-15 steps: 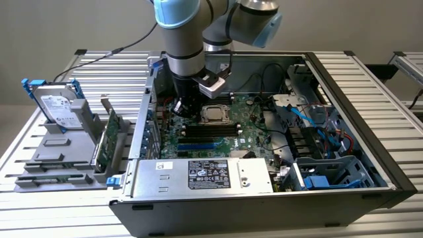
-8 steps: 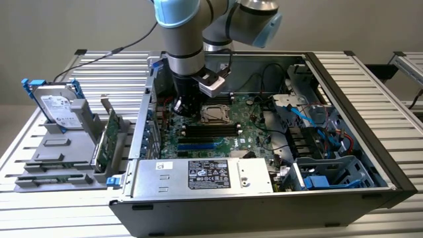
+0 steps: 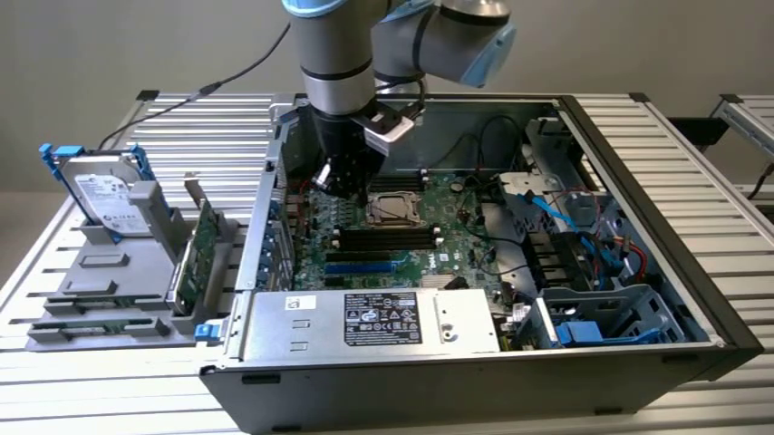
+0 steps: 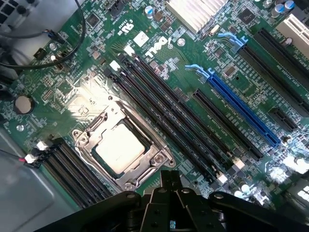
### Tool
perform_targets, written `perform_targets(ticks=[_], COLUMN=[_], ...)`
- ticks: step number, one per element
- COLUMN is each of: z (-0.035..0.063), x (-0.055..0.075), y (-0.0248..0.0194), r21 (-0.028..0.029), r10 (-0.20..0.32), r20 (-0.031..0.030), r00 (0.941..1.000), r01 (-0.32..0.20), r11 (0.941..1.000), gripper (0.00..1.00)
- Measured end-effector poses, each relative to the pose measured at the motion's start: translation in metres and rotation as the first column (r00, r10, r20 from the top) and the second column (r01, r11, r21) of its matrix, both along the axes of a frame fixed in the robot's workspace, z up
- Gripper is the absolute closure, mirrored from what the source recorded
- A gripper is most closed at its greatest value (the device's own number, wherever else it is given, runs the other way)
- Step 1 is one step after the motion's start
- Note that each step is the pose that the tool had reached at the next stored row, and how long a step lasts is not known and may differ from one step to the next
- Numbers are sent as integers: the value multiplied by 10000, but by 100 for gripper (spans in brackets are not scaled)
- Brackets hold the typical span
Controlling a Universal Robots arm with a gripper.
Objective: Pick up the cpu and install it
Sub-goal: 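Install the second cpu locking lever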
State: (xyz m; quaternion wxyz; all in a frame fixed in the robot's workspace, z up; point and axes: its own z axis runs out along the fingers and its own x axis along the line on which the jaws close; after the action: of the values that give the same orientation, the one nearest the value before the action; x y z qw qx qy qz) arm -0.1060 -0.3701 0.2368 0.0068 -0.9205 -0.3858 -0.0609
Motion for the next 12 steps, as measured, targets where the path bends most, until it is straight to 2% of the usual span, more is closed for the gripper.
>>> perform_targets(ticks=[3, 9, 12], z=[86, 149, 155], x=[21, 155, 157], y=[0, -17, -65], r21=[0, 8, 8], r10=[-2, -1, -1], r20=[0, -3, -3], r00=[10000, 10000, 10000], r01=[2, 1, 1], r11=[10000, 10000, 10000], gripper=[89, 89, 89])
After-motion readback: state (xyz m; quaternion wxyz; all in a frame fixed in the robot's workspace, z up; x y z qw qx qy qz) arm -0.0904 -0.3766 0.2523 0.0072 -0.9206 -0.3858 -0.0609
